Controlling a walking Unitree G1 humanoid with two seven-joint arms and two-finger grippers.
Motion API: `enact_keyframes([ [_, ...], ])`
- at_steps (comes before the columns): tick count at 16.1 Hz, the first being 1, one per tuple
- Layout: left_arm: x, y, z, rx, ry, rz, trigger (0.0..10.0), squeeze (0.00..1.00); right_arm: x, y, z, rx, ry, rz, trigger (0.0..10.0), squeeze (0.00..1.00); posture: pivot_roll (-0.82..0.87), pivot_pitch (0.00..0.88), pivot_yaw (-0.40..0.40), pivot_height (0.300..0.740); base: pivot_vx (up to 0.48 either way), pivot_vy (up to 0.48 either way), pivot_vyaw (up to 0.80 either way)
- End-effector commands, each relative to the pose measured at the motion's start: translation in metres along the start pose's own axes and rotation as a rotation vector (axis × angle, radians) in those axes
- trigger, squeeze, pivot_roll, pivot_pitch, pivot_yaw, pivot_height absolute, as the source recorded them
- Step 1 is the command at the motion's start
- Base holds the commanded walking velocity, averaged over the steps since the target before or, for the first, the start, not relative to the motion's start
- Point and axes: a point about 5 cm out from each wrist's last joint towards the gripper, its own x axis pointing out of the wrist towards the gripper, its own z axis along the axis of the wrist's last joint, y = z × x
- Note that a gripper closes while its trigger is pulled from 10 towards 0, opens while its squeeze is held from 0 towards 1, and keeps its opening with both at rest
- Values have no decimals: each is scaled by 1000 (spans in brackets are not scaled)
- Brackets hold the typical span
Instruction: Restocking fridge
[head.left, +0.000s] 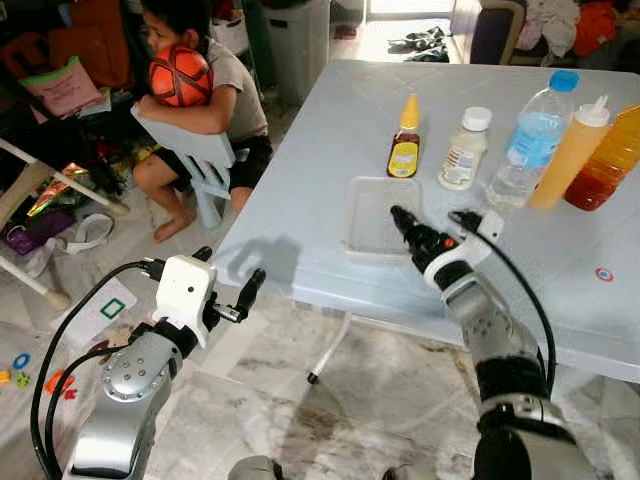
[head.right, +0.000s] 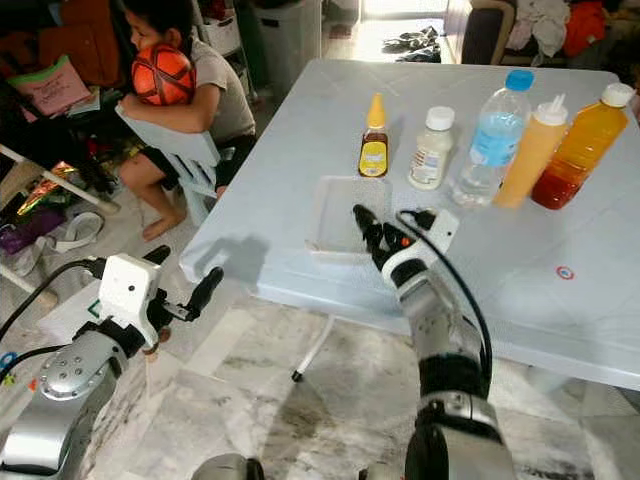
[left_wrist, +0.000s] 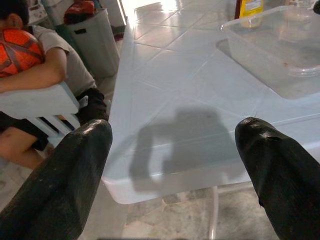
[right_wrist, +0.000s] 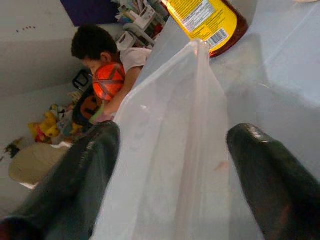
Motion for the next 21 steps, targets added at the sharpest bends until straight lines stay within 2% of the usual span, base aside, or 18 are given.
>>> enact_keyframes([
  [1,-2,0,2,29,-4,-13,10000,0,7,6,-2,6,32,26,0,0,133,36,99,740,0,0,0],
  [5,-1,-2,2,38,-1,-28,10000,0,14,15,-7,16,78,42,0,0,131,36,97,740,0,0,0],
  [7,-1,-4,2,46,1,-44,10000,0,17,17,-9,89,89,30,0,0,129,36,95,740,0,0,0],
  [8,-1,-6,1,51,3,-56,10000,0,18,18,-9,157,80,6,0,0,128,37,95,740,0,0,0],
  [11,0,-8,1,56,4,-70,10000,0,19,8,-7,203,75,-58,0,0,125,37,95,740,0,0,0],
  [15,0,-10,2,72,-1,-88,10000,0,20,7,-4,233,64,-68,0,0,125,34,94,740,0,0,0],
  [21,2,-13,2,83,-8,-100,10000,0,19,2,-4,223,63,-89,0,0,119,30,91,740,0,0,0],
])
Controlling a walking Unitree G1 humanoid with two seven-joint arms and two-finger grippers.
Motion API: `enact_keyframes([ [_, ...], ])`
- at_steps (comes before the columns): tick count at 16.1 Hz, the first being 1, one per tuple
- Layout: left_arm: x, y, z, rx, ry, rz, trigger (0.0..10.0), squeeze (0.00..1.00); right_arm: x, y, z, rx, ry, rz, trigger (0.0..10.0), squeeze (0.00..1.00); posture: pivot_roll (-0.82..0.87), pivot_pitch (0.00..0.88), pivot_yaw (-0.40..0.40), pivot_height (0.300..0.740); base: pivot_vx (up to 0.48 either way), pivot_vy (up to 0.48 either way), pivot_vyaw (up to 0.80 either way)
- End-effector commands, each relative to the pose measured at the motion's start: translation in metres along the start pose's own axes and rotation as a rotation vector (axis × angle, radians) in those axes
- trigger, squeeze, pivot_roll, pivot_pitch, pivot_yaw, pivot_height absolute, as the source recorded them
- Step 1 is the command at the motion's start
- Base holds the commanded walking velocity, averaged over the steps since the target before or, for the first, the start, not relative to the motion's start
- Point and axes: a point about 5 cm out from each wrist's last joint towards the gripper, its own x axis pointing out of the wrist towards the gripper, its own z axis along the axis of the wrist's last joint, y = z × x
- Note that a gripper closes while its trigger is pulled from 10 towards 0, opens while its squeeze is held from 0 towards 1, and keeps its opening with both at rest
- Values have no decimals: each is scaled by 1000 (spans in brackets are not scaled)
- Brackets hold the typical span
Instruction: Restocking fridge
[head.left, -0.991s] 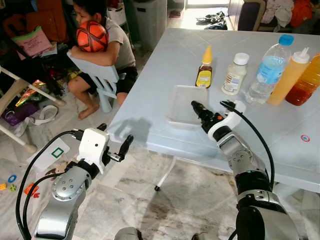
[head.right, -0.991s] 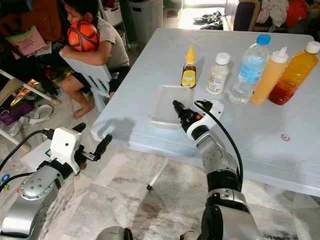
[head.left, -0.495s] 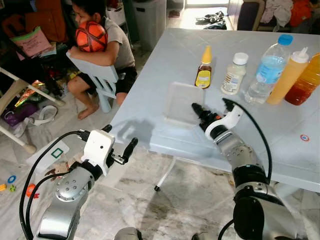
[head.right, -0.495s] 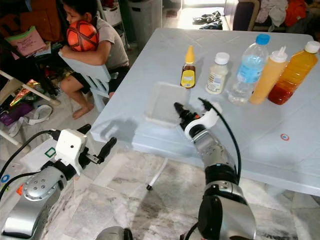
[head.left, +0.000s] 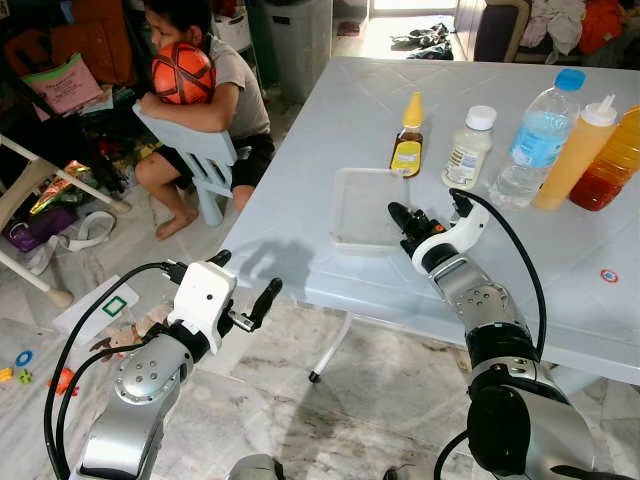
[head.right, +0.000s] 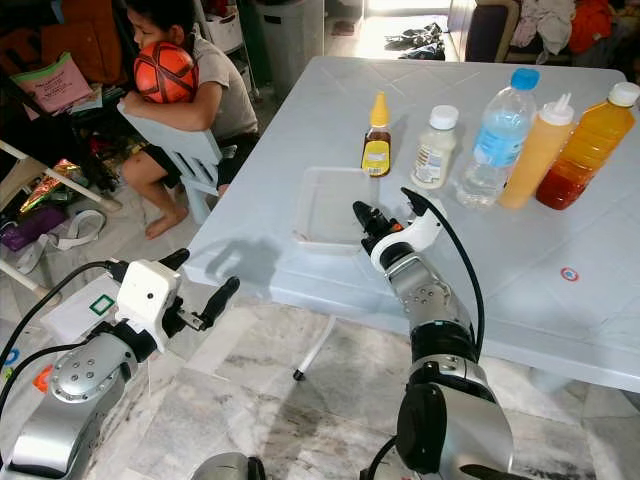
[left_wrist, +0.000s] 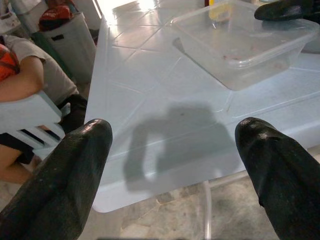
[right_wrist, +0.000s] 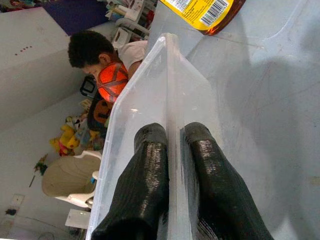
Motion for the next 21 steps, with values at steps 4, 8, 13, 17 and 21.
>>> enact_keyframes([
  [4,2,1,1,25,-6,-3,10000,0,0,-5,-2,3,10,-43,0,0,117,23,84,740,0,0,0],
  [8,3,-2,0,48,-19,15,10000,0,-13,-5,-2,-68,-47,-75,1059,0,85,0,72,740,0,0,0],
  [13,14,4,-8,-18,-12,163,10000,0,-61,16,-24,-455,-116,18,10000,0,17,0,63,740,0,0,0],
  [17,24,-4,-8,-49,-25,146,10000,0,-91,13,-18,-509,-212,-139,10000,0,-18,0,53,740,0,0,0],
  [21,29,-8,-9,-65,-32,144,10000,0,-96,8,-6,-534,-249,-224,10000,0,-33,0,40,740,0,0,0],
])
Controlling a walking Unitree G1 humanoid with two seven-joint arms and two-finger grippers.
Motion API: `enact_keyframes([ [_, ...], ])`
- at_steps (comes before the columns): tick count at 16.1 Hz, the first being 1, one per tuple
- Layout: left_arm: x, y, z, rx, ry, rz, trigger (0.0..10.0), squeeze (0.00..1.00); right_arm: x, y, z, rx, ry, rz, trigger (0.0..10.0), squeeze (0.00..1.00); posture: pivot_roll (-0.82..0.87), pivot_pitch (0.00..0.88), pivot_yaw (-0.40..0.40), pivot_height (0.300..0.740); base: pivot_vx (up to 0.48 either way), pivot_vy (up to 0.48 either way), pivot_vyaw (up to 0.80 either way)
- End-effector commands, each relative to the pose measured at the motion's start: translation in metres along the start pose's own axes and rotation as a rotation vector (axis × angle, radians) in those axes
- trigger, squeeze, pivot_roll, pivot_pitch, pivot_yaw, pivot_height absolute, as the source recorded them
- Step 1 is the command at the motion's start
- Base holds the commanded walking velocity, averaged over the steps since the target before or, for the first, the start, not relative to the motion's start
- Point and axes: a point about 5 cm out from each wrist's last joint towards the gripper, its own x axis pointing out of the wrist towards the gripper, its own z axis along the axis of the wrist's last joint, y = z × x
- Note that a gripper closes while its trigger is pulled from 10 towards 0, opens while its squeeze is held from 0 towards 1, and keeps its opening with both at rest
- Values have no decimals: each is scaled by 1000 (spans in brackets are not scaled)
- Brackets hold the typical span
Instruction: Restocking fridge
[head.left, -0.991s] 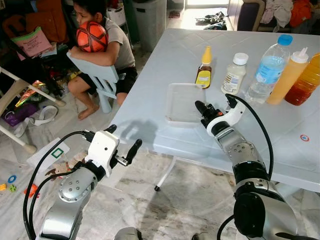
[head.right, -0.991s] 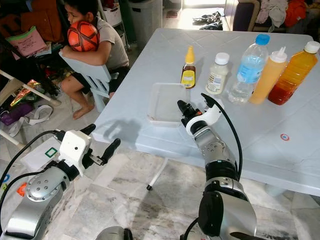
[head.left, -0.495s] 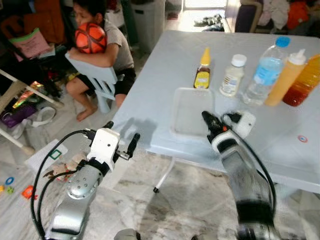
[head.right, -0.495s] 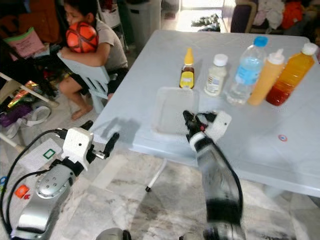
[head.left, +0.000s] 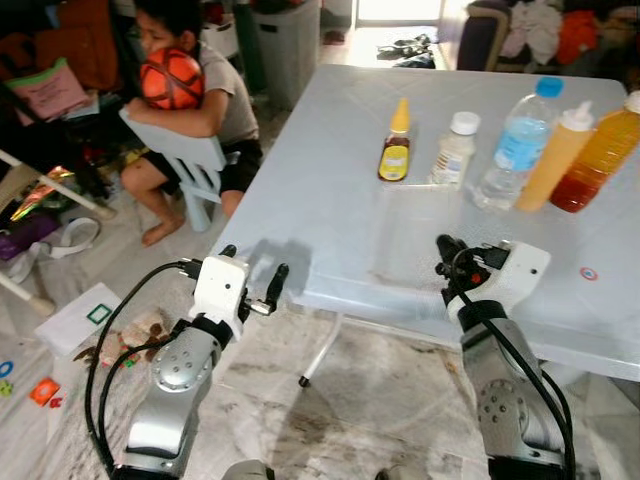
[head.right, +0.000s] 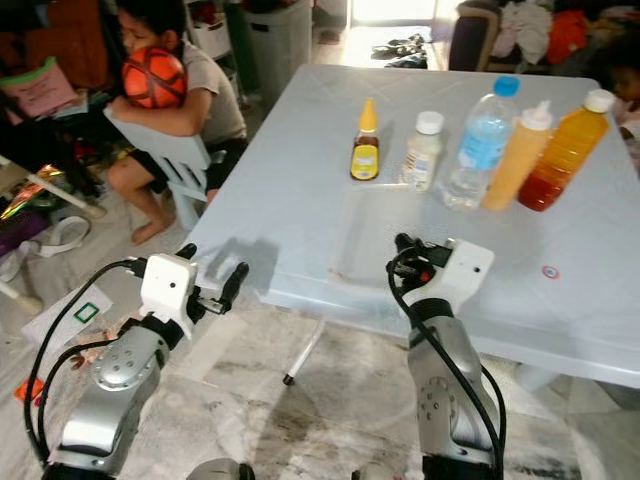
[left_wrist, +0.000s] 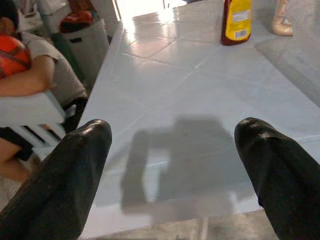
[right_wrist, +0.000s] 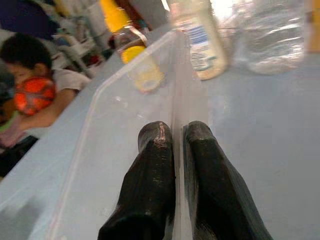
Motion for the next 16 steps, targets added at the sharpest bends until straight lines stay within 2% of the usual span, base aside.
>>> enact_keyframes([
  [1,2,2,2,16,-15,13,10000,0,3,-5,5,-14,-5,-60,10000,0,-31,0,37,740,0,0,0],
  [4,2,1,2,16,-21,8,10000,0,5,-15,3,-1,5,-149,10000,0,-27,0,34,740,0,0,0],
  [9,3,0,2,26,-27,-12,10000,0,1,-20,1,-2,10,-192,10000,0,-32,0,42,740,0,0,0],
  [11,4,0,3,32,-29,-16,10000,0,0,-24,-2,35,22,-225,10000,0,-32,0,44,740,0,0,0],
  [12,4,0,3,34,-31,-17,10000,0,0,-26,-2,63,18,-240,4902,0,-30,0,44,740,0,0,0],
  [13,4,0,4,36,-32,-17,10000,0,0,-27,-2,65,15,-249,1216,0,-28,0,45,740,0,0,0],
  [14,4,0,4,40,-34,-18,10000,0,0,-27,-2,61,16,-246,3255,0,-27,0,46,740,0,0,0],
  [15,5,1,4,44,-36,-17,10000,0,2,-26,-2,55,17,-242,9059,0,-25,0,47,740,0,0,0],
  [16,5,1,5,52,-38,-16,10000,0,3,-25,-2,51,19,-235,10000,0,-23,0,48,740,0,0,0],
])
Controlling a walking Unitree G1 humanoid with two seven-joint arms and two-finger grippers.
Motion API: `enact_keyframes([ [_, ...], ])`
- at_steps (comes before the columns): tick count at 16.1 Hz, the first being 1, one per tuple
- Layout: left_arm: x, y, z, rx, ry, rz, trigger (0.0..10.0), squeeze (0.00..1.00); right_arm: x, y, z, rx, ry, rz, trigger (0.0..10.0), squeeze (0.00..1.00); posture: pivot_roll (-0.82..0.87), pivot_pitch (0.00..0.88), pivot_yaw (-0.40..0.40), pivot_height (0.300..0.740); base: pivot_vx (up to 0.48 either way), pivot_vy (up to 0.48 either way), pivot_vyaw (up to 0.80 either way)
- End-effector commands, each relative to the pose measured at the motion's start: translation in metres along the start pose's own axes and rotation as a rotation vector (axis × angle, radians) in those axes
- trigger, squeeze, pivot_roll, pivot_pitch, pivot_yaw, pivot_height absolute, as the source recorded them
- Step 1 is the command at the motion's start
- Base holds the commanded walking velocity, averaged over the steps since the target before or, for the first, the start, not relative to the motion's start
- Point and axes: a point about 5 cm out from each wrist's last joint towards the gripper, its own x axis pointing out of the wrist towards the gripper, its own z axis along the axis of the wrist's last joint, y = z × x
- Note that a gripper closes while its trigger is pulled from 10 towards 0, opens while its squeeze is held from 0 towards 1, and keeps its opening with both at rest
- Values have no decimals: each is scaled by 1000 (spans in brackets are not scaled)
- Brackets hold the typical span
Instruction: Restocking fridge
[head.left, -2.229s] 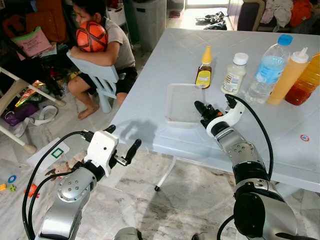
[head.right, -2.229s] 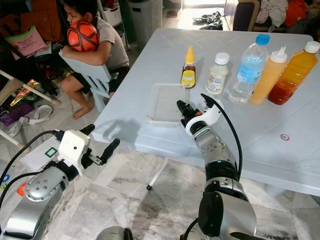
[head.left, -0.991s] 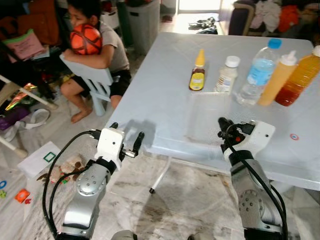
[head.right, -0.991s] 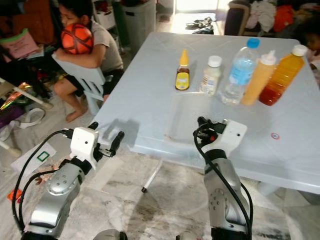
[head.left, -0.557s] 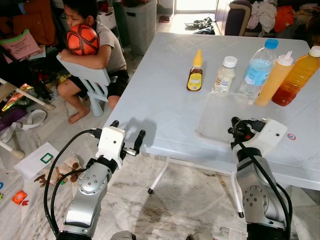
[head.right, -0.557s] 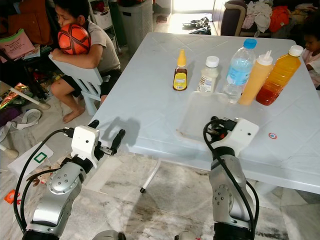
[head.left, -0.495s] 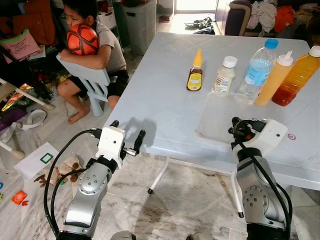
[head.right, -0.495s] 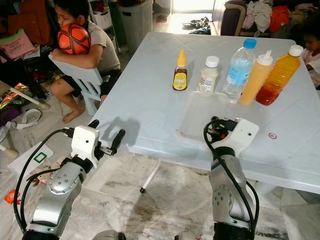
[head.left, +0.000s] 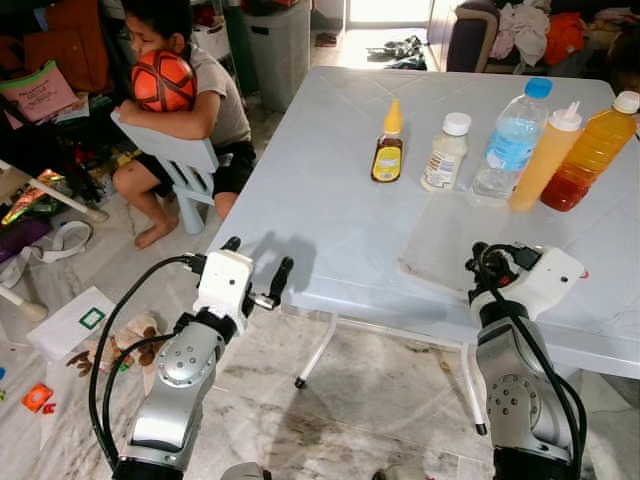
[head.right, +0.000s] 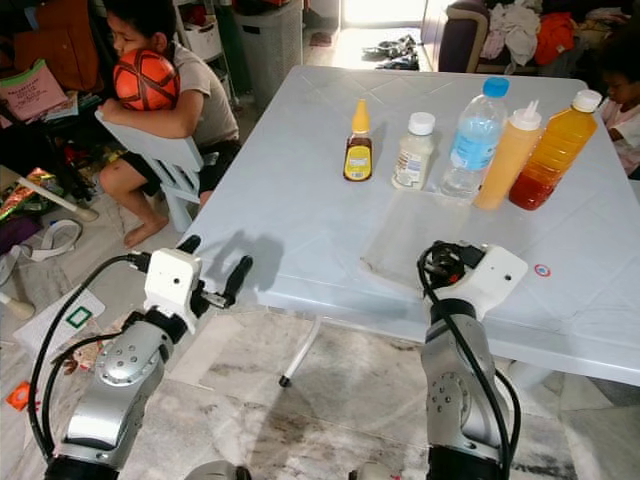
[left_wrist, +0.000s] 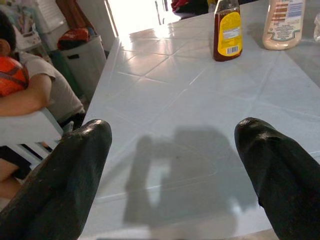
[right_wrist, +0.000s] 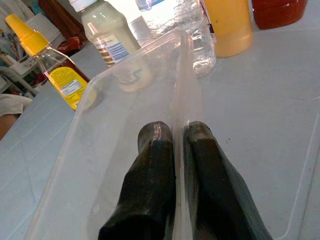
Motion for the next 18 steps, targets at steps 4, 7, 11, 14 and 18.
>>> enact_keyframes([
  [4,2,3,1,58,-5,7,10000,0,1,-3,-12,-22,57,-15,10000,0,-23,0,47,740,0,0,0],
  [7,2,1,1,90,-6,-6,10000,0,3,-13,-18,-120,83,-64,10000,0,-22,0,45,740,0,0,0],
  [11,3,5,3,126,-19,35,10000,0,9,-13,-21,-117,115,-52,10000,0,-22,0,46,740,0,0,0],
  [14,4,9,4,138,-29,59,10000,0,13,-12,-20,-163,107,-30,10000,0,-21,0,45,740,0,0,0],
  [18,-4,12,2,-5,-5,113,10000,0,3,-2,7,-387,-97,76,10000,0,-24,0,43,740,0,0,0],
])
